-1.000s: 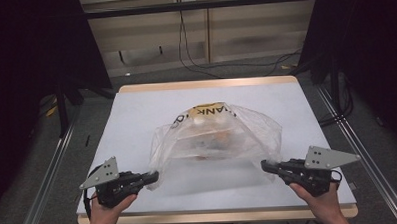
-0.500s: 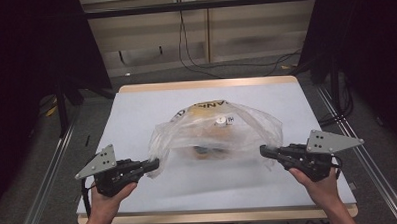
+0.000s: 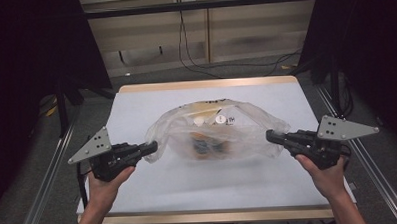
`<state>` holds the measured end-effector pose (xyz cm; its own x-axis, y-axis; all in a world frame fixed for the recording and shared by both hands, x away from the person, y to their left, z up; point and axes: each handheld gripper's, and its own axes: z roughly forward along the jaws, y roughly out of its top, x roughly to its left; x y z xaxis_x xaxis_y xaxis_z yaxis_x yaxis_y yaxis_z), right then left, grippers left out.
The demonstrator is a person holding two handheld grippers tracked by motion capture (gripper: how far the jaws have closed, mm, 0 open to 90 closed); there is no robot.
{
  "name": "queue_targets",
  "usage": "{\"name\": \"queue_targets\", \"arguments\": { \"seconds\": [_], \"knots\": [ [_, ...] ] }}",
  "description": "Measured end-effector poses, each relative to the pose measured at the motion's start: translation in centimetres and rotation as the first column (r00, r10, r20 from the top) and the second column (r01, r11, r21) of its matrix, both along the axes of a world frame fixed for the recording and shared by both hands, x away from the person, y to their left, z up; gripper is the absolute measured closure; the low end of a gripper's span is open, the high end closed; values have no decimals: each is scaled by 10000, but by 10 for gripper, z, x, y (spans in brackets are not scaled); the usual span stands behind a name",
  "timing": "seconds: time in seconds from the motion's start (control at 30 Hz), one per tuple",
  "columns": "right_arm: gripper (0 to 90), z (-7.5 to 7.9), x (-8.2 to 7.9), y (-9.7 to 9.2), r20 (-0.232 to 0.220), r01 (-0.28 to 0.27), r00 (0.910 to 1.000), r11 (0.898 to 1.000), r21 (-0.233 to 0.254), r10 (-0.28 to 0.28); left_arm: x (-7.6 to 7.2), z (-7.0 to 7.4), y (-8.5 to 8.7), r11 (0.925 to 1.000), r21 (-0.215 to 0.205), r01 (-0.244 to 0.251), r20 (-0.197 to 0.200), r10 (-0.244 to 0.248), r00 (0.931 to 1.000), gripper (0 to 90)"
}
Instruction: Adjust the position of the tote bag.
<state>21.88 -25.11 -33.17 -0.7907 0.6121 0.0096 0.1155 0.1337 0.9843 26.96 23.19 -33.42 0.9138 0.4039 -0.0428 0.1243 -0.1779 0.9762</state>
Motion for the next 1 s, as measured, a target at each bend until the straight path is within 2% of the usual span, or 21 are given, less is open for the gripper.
{"name": "queue_targets", "arguments": {
  "seconds": [0.1, 0.13, 0.33, 0.5, 0.53, 0.63, 0.8, 0.87, 1.0],
  "knots": [
    [892, 4, 3, -2, 86, 145, 9999, 9999, 38, -145, 4, 5, -1, 10000, 26, -36, 118, 35, 9999, 888],
    [893, 7, 6, -4, 149, 126, 9998, 9998, 180, -129, 7, 9, -2, 9999, 1, -114, 163, 114, 9998, 888],
    [893, 17, 13, -8, 294, 409, 9987, 9989, 219, -415, 20, 25, -2, 9992, -260, -311, 444, 322, 9985, 889],
    [893, 25, 19, -12, 380, 663, 9970, 9972, 335, -675, 26, 32, 0, 9982, -355, -490, 458, 506, 9977, 890],
    [893, 27, 21, -12, 378, 711, 9967, 9970, 314, -722, 31, 36, 3, 9977, -313, -608, 506, 623, 9968, 890],
    [893, 32, 28, -14, 368, 847, 9956, 9958, 341, -859, 36, 38, 4, 9966, -370, -740, 459, 757, 9961, 890],
    [893, 42, 37, -15, 420, 1033, 9936, 9939, 395, -1049, 48, 44, 10, 9945, -224, -1025, 368, 1033, 9940, 890],
    [893, 46, 41, -16, 525, 1196, 9913, 9924, 299, -1210, 53, 47, 11, 9939, -335, -1047, 313, 1058, 9939, 890],
    [893, 51, 47, -17, 442, 1286, 9905, 9910, 382, -1302, 61, 53, 12, 9923, -216, -1220, 306, 1226, 9920, 891]
  ]
}}
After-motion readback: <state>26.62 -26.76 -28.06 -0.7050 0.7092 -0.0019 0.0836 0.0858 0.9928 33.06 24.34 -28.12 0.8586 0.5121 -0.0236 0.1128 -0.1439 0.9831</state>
